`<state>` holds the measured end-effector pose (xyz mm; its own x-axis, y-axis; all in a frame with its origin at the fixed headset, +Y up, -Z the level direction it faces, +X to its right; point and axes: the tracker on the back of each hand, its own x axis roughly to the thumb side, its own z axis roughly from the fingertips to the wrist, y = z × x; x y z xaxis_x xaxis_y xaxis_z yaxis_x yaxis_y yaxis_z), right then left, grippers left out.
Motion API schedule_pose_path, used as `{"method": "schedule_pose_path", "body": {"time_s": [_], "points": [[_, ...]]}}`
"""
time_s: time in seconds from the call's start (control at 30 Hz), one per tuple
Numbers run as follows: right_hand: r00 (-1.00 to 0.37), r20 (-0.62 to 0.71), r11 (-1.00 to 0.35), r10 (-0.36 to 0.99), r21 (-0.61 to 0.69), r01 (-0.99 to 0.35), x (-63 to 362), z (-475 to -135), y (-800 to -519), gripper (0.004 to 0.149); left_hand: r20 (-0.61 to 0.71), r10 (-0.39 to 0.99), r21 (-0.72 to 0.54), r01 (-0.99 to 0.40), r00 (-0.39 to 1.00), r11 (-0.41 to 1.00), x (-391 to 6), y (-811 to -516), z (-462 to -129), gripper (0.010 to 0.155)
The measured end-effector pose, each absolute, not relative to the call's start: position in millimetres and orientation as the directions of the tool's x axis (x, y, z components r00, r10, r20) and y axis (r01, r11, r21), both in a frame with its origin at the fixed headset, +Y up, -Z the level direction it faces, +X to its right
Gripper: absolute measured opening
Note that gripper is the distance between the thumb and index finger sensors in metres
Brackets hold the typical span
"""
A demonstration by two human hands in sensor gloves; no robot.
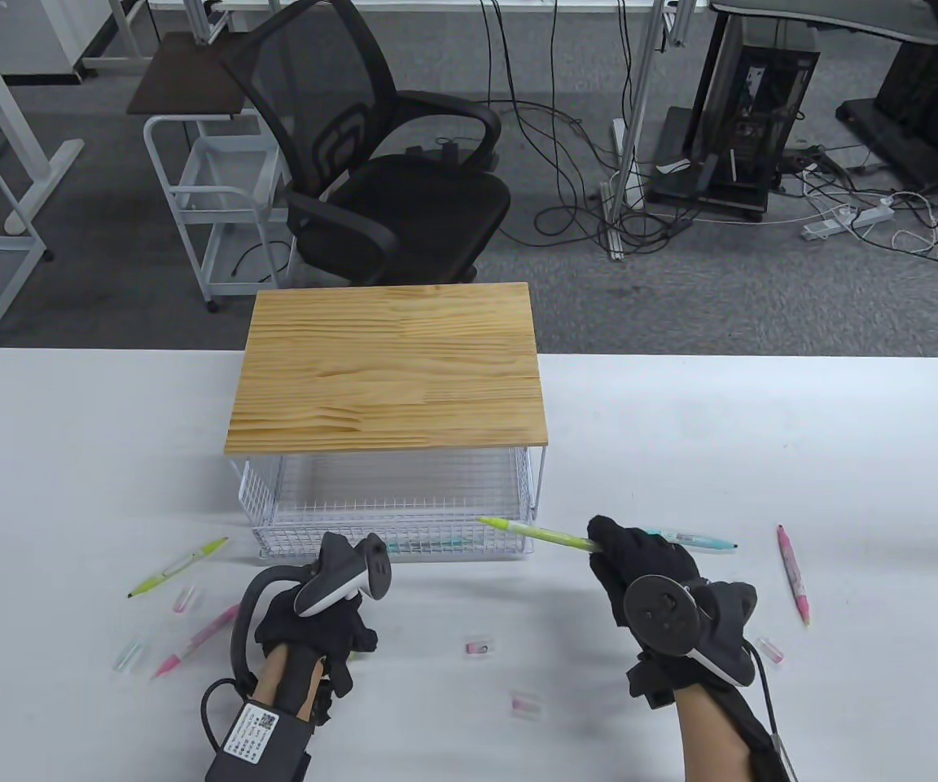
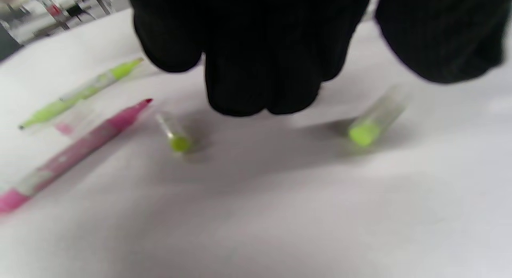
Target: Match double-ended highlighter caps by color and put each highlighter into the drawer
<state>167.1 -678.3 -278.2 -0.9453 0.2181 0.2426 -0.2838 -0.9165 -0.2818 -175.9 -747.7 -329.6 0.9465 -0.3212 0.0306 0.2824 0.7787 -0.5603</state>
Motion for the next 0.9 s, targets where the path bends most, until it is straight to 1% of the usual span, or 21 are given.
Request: {"method": "schedule_pose_path", "body": {"time_s": [0.13,0.3,0.4,0.53,0.67,0.9], "points": [[-0.943,0.242,-0.911,0.227,-0.289,-0.293,168,-278,-677,0.05,0.053,-0.379,-0.552,0.344,0.924,0.76,-168,-752,-328,0.069],[-0.944,0.241,-0.91,0.225,-0.294,-0.292,168,-277,-677,0.05,0.094,-0.459,-0.529,0.435,0.883,0.728,-156,-759,-326,0.074],[-0.942,0.246,-0.905,0.226,-0.305,-0.297,170,-276,-676,0.05,0.105,-0.487,-0.52,0.466,0.867,0.717,-151,-761,-325,0.074],[-0.941,0.245,-0.897,0.233,-0.32,-0.305,172,-275,-675,0.05,0.105,-0.488,-0.513,0.468,0.866,0.72,-150,-763,-325,0.072],[-0.941,0.243,-0.892,0.234,-0.331,-0.307,172,-274,-676,0.05,0.097,-0.462,-0.512,0.442,0.882,0.736,-153,-763,-326,0.068],[-0.941,0.245,-0.89,0.233,-0.337,-0.308,173,-274,-676,0.05,0.116,-0.424,-0.528,0.417,0.898,0.74,-153,-766,-326,0.057]]}}
